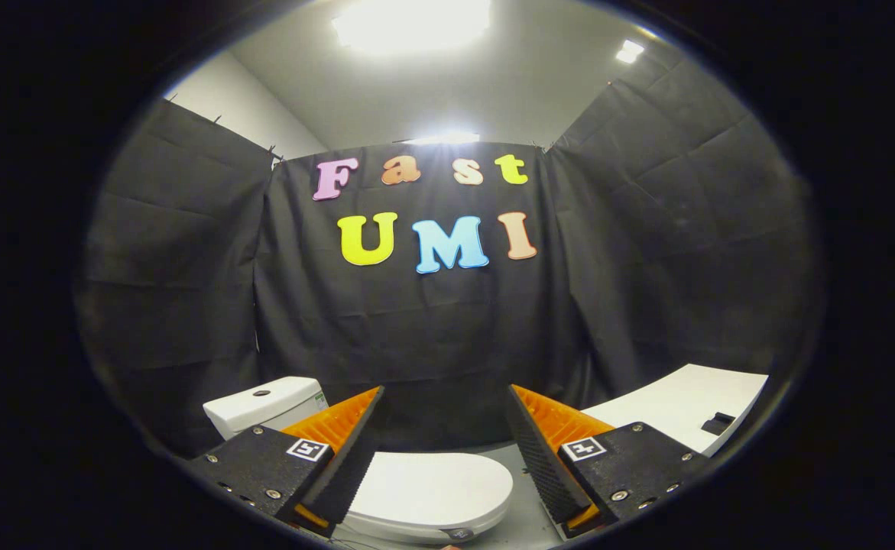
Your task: Open the toilet lid.
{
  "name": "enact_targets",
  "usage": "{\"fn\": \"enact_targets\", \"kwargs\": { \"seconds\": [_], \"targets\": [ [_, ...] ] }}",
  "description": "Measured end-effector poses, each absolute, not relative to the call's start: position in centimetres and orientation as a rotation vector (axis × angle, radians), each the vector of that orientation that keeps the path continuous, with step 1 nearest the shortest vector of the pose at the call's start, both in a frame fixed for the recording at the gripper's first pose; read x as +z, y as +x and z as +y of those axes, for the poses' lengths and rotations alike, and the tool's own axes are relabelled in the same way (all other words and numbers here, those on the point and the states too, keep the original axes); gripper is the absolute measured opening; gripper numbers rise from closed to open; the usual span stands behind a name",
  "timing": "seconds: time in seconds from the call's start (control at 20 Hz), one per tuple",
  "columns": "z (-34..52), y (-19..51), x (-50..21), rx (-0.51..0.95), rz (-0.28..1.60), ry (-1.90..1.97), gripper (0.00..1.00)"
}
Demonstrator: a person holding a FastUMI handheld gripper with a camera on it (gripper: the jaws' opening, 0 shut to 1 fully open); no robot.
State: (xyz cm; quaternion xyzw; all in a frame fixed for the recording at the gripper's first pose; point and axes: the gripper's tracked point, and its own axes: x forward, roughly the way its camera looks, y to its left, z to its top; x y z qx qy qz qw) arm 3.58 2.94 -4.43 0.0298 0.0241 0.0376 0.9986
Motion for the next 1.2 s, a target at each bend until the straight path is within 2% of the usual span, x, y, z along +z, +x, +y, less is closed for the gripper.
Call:
{"fn": "enact_targets", "kwargs": {
  "seconds": [0.3, 0.65, 1.2],
  "targets": [
    [5.1, 5.4, -7.3, 0.110, 0.100, 0.088, 0.94],
    [9.3, 5.7, -18.4, 0.138, 0.320, 0.240, 0.95],
    [7.0, 1.3, -35.0, -0.033, 0.560, 0.696, 0.95]
  ]
}}
